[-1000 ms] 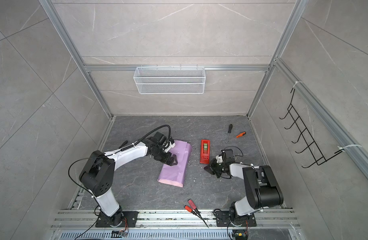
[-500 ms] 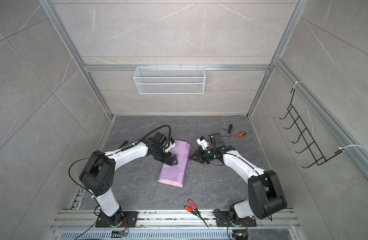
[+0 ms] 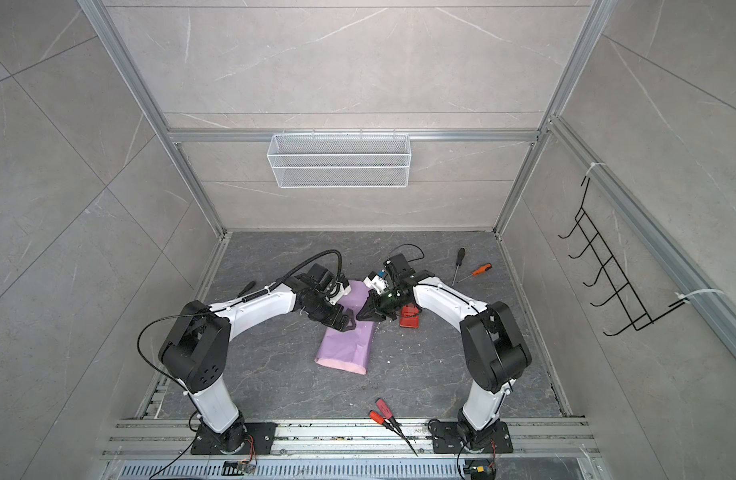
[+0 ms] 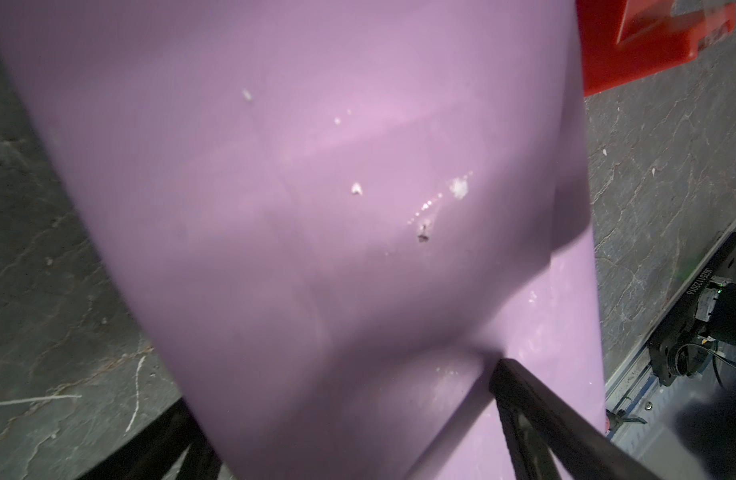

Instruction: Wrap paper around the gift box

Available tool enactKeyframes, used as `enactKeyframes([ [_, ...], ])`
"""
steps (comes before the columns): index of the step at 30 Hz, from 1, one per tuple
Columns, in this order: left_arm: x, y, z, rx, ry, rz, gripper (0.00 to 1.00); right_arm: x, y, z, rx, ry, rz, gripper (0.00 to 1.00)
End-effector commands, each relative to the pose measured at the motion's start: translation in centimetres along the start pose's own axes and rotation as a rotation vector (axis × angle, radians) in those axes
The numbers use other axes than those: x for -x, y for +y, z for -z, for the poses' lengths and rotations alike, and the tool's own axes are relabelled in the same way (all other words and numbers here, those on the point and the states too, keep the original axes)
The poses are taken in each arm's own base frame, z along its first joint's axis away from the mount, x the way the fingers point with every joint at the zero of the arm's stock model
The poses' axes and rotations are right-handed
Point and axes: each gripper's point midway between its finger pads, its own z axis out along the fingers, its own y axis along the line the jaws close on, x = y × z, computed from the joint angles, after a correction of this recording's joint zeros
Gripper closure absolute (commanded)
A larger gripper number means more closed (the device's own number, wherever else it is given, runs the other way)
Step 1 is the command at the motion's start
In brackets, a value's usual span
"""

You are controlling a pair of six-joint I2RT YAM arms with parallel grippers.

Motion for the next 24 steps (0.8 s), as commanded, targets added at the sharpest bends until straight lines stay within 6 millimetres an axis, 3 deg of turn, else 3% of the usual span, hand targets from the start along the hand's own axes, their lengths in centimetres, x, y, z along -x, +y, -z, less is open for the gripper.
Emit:
enactKeyframes([
  [1, -1.9, 1.7, -1.5, 0.091, 0.072, -0.001, 0.03, -0.1, -1.3, -0.5, -0.051, 0.032, -0.016, 1.0],
  [17, -1.9, 1.6, -1.3, 0.089, 0.068, -0.003, 0.03, -0.9, -5.6, -1.3, -0.228, 0.093, -0.071, 1.0],
  [24, -1.9, 1.6, -1.4, 0.087, 0.068, 0.0, 0.03, -0.4, -5.5, -1.0, -0.27, 0.072, -0.09, 1.0],
])
